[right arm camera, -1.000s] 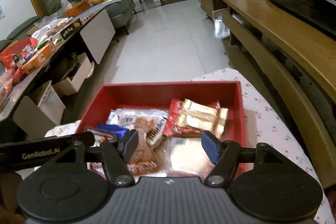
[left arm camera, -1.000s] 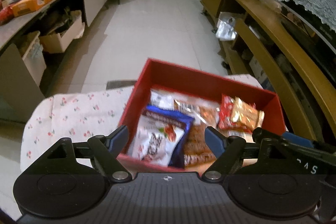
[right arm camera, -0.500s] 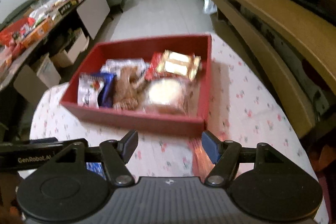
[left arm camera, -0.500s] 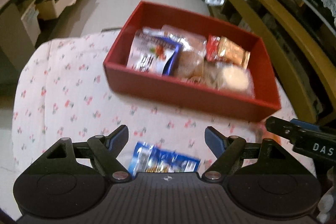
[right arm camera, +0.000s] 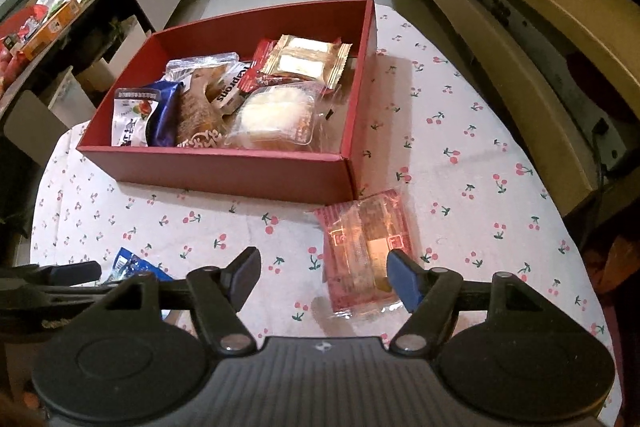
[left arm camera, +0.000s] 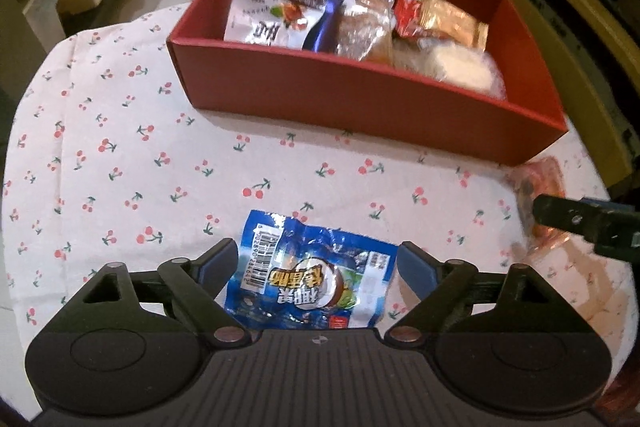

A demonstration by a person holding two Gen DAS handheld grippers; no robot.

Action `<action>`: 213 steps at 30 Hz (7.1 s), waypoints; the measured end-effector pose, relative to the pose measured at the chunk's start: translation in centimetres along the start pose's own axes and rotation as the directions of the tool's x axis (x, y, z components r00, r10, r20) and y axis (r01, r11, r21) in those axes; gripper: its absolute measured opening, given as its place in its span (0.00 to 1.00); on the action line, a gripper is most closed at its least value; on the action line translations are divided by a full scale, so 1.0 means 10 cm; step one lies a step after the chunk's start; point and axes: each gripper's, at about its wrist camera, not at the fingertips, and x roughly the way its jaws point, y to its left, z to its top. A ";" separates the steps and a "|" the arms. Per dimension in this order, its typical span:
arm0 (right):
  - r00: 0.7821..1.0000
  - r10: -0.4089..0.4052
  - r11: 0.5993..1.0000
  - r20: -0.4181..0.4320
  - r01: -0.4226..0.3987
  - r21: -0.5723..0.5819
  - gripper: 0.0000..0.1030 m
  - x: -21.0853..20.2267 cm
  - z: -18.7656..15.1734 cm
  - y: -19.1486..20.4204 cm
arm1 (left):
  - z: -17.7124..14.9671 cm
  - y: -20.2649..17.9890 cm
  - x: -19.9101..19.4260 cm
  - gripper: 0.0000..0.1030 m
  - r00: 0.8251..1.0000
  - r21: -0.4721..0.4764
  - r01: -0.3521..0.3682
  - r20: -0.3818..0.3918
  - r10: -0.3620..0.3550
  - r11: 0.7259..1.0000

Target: Organize snacks

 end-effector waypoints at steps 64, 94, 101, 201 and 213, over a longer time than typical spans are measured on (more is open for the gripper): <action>0.998 0.004 0.999 -0.056 -0.001 0.051 0.76 0.17 0.03 -0.17 | -0.14 -0.72 0.34 0.95 0.998 0.334 0.023 -0.069 0.000 0.942; 0.989 -0.131 0.989 -0.063 0.126 -0.080 0.61 0.47 0.03 -0.04 | -0.18 -0.59 0.23 0.91 1.000 0.269 -0.010 -0.021 0.016 0.963; 0.993 -0.110 0.989 -0.028 0.107 -0.106 0.61 0.32 0.00 0.04 | -0.17 -0.52 0.02 0.73 1.000 0.220 0.019 0.013 -0.022 0.975; 0.991 0.125 0.977 0.044 -0.115 -0.181 0.61 -0.24 -0.11 0.41 | -0.32 -0.07 0.05 0.72 0.987 -0.039 -0.158 -0.028 0.157 0.987; 0.998 0.060 0.971 -0.013 -0.061 -0.230 0.61 0.04 -0.18 0.56 | -0.30 -0.10 -0.01 0.72 0.998 0.011 -0.057 0.000 0.057 0.998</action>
